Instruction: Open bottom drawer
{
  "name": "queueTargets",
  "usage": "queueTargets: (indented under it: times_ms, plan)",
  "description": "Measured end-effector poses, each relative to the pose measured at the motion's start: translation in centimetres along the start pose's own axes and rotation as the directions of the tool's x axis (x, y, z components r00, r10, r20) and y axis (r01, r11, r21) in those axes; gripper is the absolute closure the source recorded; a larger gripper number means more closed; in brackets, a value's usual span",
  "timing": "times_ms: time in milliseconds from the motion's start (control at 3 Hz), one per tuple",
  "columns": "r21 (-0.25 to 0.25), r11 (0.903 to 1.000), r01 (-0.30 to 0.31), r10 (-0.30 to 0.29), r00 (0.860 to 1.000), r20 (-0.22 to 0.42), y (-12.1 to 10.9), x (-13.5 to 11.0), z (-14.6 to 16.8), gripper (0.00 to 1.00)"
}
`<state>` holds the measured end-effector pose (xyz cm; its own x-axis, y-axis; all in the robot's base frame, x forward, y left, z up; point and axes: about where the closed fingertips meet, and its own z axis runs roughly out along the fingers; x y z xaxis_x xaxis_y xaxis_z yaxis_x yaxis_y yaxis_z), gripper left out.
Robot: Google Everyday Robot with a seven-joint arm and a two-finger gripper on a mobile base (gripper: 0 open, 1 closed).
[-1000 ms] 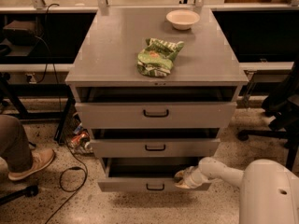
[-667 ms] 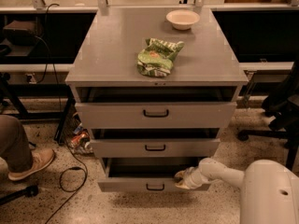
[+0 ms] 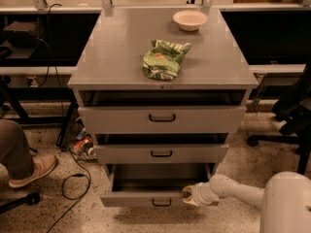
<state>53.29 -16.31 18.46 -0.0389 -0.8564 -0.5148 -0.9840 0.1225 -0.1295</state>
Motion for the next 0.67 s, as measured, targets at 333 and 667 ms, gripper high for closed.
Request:
queueTargets:
  times_ms: [333, 667]
  plan:
    - [0.000, 1.0000, 0.000, 0.000, 1.000, 0.000, -0.01, -0.05, -0.07, 0.58]
    - [-0.005, 1.0000, 0.000, 0.000, 1.000, 0.002, 0.23, -0.17, 0.19, 0.27]
